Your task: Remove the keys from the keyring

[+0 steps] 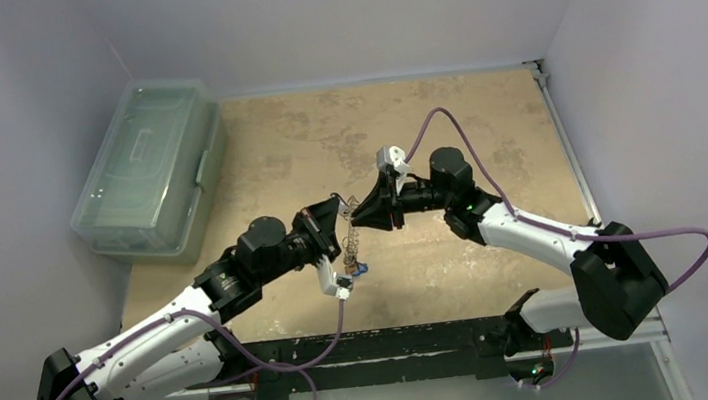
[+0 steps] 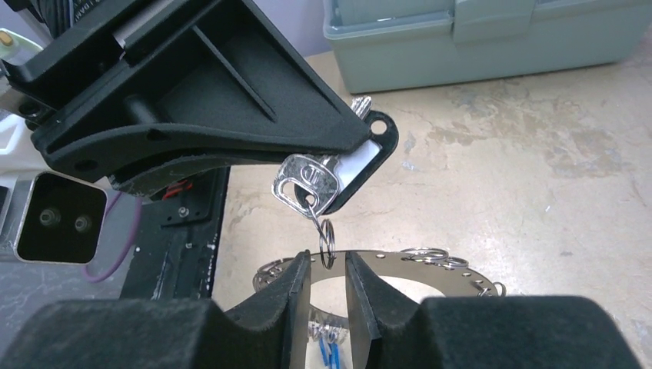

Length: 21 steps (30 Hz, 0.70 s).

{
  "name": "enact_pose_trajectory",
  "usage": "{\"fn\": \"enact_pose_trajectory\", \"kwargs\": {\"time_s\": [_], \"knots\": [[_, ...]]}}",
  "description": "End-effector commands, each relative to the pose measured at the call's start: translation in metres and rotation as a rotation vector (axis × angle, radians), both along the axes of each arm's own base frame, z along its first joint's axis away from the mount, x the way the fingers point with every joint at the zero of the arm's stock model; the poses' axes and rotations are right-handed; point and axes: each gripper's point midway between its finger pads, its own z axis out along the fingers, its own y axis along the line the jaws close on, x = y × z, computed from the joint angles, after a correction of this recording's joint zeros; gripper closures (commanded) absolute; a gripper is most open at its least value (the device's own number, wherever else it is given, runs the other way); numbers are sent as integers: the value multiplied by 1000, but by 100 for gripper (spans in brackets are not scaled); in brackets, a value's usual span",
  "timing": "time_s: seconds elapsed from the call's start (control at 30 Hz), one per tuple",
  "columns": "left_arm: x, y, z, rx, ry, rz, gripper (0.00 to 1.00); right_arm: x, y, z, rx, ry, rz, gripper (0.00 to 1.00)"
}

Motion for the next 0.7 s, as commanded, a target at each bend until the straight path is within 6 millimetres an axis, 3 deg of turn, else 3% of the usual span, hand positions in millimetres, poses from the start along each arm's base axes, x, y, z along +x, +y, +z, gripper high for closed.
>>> {"fn": "enact_pose_trajectory", "kwargs": {"time_s": [0.0, 0.17, 0.3, 0.4, 0.67], "knots": [[0, -4, 36, -84, -46, -5, 100, 3, 5, 32, 53, -80, 4, 74], [-1, -6, 35, -78, -41, -12, 100, -2, 9, 33, 48, -93, 16, 80], [2, -4, 38, -97, -21, 14, 100, 0, 9, 30, 32, -108, 8, 100], [8, 2, 47, -157, 34, 81, 100, -2, 8, 32, 35, -114, 18, 100], [16, 33, 23, -165, 237, 281, 100, 3, 5, 36, 36, -121, -6, 100]]}}
